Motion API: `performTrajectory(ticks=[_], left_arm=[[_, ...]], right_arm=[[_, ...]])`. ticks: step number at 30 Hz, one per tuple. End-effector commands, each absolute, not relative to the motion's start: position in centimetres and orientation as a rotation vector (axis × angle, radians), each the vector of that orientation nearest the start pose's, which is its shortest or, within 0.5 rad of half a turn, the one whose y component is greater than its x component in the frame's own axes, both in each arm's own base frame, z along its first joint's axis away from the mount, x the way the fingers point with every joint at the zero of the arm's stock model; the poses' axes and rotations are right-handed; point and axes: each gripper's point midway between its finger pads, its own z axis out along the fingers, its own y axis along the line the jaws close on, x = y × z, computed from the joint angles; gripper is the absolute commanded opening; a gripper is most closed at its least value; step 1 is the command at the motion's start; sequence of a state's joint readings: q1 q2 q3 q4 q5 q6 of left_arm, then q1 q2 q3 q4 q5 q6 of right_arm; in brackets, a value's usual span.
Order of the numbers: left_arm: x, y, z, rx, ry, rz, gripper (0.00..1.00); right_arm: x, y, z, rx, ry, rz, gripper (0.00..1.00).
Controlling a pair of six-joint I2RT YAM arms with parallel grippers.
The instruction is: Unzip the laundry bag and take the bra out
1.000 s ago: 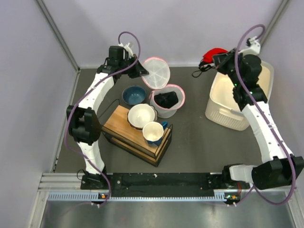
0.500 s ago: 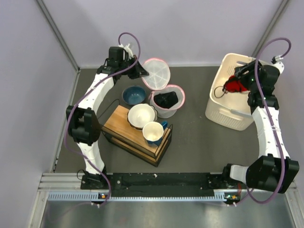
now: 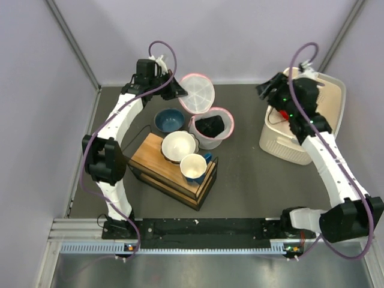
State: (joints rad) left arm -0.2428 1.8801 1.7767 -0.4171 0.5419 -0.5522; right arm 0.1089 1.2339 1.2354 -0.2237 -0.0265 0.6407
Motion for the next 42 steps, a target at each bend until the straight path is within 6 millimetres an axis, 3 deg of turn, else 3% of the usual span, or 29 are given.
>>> performTrajectory(ticks=[1, 2, 5, 6, 12, 15, 19, 24, 27, 28, 30, 31, 32, 36, 37, 39, 40, 42], left_arm=[[47.1, -23.0, 29.7, 0.049, 2.085, -1.046, 0.0], [47.0, -22.9, 29.9, 0.047, 2.083, -1.039, 0.0], [47.0, -22.9, 30.0, 0.049, 2.076, -1.043, 0.0], [47.0, -23.0, 30.0, 0.049, 2.078, -1.047, 0.0], [46.8, -23.3, 30.1, 0.062, 2.079, -1.074, 0.0], [46.6, -23.3, 30.2, 0.069, 2.077, -1.072, 0.0], [46.5, -23.6, 30.1, 0.074, 2.084, -1.096, 0.0], [46.3, -23.7, 29.9, 0.076, 2.091, -1.106, 0.0], [46.3, -23.7, 30.0, 0.079, 2.089, -1.107, 0.0], [46.3, -23.7, 30.0, 0.079, 2.089, -1.107, 0.0], [46.3, -23.7, 30.0, 0.08, 2.087, -1.104, 0.0], [46.4, -23.7, 30.0, 0.08, 2.089, -1.104, 0.0], [46.4, -23.6, 29.9, 0.078, 2.09, -1.103, 0.0], [46.3, -23.8, 29.6, 0.088, 2.096, -1.117, 0.0], [46.3, -23.8, 29.6, 0.087, 2.096, -1.115, 0.0], [46.5, -23.6, 29.4, 0.08, 2.099, -1.104, 0.0], [46.5, -23.6, 29.3, 0.079, 2.101, -1.102, 0.0], [46.6, -23.7, 29.4, 0.079, 2.098, -1.105, 0.0]], right_arm=[[39.9, 15.0, 32.9, 0.278, 1.828, 0.673, 0.64], [39.2, 18.4, 31.3, 0.211, 1.881, 0.708, 0.64], [38.2, 22.7, 28.2, 0.136, 1.972, 0.739, 0.64], [38.5, 23.9, 26.1, 0.124, 2.022, 0.736, 0.64], [40.4, 26.5, 19.4, 0.124, 2.17, 0.669, 0.7], [41.6, 27.0, 18.7, 0.17, 2.178, 0.659, 0.73], [43.4, 28.0, 16.0, 0.236, 2.221, 0.655, 0.75], [44.7, 29.6, 15.8, 0.269, 2.207, 0.727, 0.75], [45.0, 29.9, 15.9, 0.259, 2.2, 0.731, 0.63], [45.1, 29.7, 16.0, 0.253, 2.196, 0.719, 0.45], [44.9, 29.3, 16.6, 0.246, 2.18, 0.708, 0.25], [44.8, 29.0, 16.9, 0.235, 2.17, 0.694, 0.04], [44.6, 28.8, 17.3, 0.233, 2.161, 0.691, 0.0], [42.8, 28.3, 18.6, 0.146, 2.13, 0.715, 0.0], [42.3, 28.0, 20.1, 0.137, 2.098, 0.729, 0.0], [41.5, 27.4, 20.7, 0.121, 2.083, 0.725, 0.0], [41.0, 27.0, 22.4, 0.117, 2.046, 0.741, 0.0], [40.2, 26.7, 23.5, 0.095, 2.019, 0.749, 0.0]])
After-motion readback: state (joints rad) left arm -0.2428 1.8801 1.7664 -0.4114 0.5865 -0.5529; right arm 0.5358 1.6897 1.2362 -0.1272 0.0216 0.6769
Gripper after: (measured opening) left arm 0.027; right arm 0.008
